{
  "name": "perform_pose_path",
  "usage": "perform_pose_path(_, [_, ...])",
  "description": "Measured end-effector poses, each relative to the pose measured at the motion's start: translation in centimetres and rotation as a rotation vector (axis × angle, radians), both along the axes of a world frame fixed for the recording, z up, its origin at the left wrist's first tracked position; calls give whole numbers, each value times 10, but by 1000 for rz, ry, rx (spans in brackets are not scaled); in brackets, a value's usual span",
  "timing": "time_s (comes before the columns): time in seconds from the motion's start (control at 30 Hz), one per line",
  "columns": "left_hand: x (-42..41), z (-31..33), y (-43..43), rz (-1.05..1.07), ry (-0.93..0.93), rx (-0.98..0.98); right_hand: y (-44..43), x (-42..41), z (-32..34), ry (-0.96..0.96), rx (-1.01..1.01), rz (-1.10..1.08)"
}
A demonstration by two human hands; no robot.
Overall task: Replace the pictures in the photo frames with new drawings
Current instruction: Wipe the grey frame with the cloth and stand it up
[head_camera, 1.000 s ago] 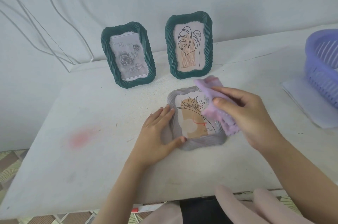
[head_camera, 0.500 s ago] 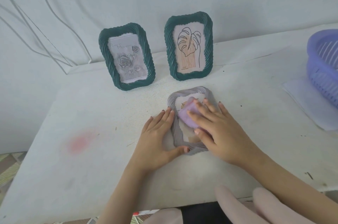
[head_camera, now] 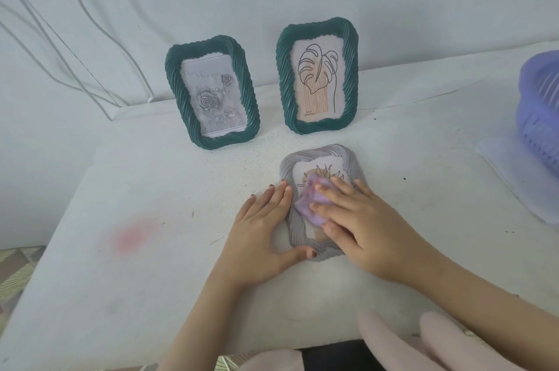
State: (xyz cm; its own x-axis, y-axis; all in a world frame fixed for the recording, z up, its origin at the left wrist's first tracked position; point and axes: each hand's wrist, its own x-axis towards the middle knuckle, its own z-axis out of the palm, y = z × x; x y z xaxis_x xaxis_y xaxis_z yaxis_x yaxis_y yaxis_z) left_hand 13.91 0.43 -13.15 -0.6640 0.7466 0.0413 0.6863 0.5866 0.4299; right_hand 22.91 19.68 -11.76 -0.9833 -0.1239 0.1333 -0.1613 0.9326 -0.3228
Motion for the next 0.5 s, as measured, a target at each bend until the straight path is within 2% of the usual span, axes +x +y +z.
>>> perform_pose_path(0.1, [0, 0, 0, -2, -4, -1, 14, 15, 3, 1, 69, 7])
perform_pose_path(0.23, [1, 0, 0, -7, -17, 4, 33, -12, 6, -3, 118, -78])
perform_pose_path(0.37, [1, 0, 1, 6, -10, 19, 27, -45, 0, -3, 49, -165])
perform_pose_path(0.5, [0, -1, 1, 14, -2, 12, 7, -14, 3, -47, -51, -50])
